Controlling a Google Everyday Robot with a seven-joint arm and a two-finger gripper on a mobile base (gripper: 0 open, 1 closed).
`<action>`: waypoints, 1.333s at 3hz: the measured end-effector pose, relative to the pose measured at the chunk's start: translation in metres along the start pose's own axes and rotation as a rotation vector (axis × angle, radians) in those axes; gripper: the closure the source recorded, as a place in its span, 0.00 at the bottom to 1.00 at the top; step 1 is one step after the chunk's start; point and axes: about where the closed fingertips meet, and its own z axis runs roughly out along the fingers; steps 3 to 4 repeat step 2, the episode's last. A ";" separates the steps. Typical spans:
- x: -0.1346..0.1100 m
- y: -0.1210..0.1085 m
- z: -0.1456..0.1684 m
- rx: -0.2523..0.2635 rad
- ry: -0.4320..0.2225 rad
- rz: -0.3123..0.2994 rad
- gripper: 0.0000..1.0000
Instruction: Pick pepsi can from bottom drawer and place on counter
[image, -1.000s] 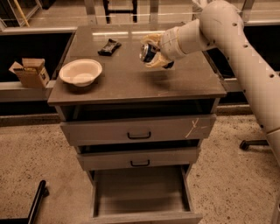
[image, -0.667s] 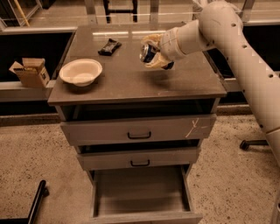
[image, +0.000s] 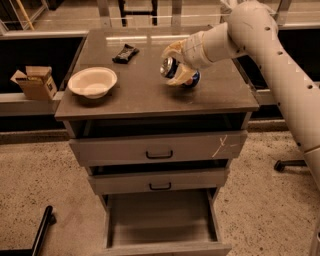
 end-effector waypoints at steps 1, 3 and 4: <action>0.000 0.000 0.000 0.000 0.000 0.000 0.00; 0.000 0.000 0.000 0.000 0.000 0.000 0.00; 0.000 0.000 0.000 0.000 0.000 0.000 0.00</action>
Offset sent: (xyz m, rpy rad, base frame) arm 0.0000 0.0000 0.0000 0.0000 0.0000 0.0000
